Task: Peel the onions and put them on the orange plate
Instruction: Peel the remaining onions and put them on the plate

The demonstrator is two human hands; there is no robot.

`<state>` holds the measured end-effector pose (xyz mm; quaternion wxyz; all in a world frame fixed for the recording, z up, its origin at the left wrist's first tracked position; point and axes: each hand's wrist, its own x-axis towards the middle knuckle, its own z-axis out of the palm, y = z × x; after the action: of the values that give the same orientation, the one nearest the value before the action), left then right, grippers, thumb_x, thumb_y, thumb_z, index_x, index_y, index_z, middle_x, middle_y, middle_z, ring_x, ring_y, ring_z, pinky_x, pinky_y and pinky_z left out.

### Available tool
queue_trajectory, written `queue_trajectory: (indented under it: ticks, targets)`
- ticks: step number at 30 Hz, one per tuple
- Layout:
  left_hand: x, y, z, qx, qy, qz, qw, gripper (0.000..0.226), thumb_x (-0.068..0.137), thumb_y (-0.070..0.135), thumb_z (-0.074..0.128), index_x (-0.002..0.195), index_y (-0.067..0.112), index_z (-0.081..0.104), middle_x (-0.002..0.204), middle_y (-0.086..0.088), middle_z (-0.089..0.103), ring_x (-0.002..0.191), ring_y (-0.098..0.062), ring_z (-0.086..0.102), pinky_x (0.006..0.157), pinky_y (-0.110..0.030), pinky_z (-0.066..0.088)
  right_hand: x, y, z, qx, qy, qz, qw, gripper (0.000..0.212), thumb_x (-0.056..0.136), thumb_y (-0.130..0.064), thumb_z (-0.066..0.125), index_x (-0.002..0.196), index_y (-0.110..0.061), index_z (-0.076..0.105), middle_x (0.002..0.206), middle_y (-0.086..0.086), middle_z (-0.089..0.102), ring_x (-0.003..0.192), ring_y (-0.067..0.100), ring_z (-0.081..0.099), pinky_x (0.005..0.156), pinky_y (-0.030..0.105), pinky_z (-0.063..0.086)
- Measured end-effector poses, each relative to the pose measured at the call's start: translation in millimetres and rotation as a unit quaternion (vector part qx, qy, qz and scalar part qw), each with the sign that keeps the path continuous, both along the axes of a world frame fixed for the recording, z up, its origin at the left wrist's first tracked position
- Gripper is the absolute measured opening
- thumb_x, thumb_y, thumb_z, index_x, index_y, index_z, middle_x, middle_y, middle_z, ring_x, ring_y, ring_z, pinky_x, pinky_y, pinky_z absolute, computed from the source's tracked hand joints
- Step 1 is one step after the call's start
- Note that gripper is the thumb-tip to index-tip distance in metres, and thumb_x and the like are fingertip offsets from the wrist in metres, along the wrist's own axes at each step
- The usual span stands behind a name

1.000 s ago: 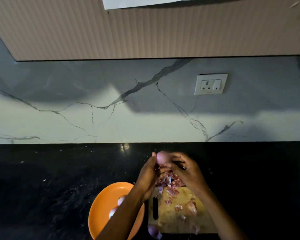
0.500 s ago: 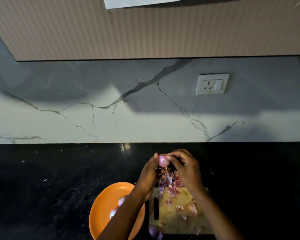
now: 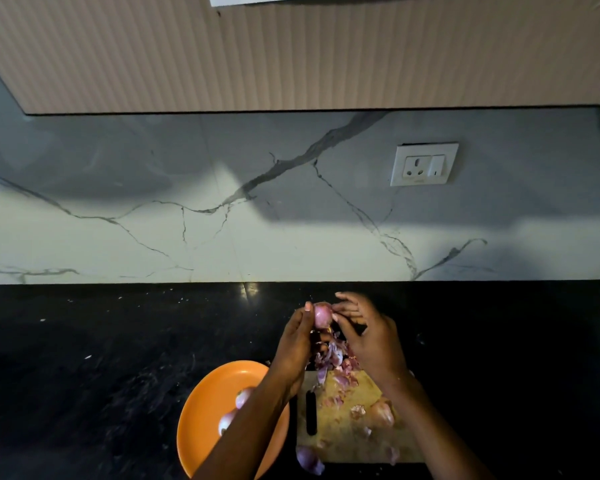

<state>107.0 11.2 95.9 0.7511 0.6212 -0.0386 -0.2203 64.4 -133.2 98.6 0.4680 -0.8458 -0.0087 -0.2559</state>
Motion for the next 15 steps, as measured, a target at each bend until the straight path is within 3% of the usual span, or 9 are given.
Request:
queue_trajectory:
  ticks: [7,15]
  targets:
    - [0.8,4.1,-5.9,0.035,-0.038,0.011,0.999,0.037,0.103,0.046,0.045,0.115,0.020,0.067,0.111,-0.013,0.071,0.102,-0.027,0.069,0.096,-0.047,0.054,-2.9,1.8,-0.4,-0.043,0.041,-0.020,0.998,0.051,0.091,-0.012,0.073,0.133,-0.030,0.051,0.101,-0.025,0.063,0.095,-0.012,0.062,0.082,0.007,0.050]
    - [0.8,5.0,-5.2,0.054,-0.035,-0.013,0.998,0.045,0.105,0.045,0.038,0.119,0.013,0.066,0.107,-0.012,0.072,0.088,-0.013,0.069,0.079,-0.029,0.052,2.0,-2.6,0.9,-0.058,0.048,-0.036,0.996,0.047,0.087,-0.014,0.075,0.124,-0.026,0.049,0.095,-0.015,0.065,0.084,0.001,0.065,0.072,0.018,0.054]
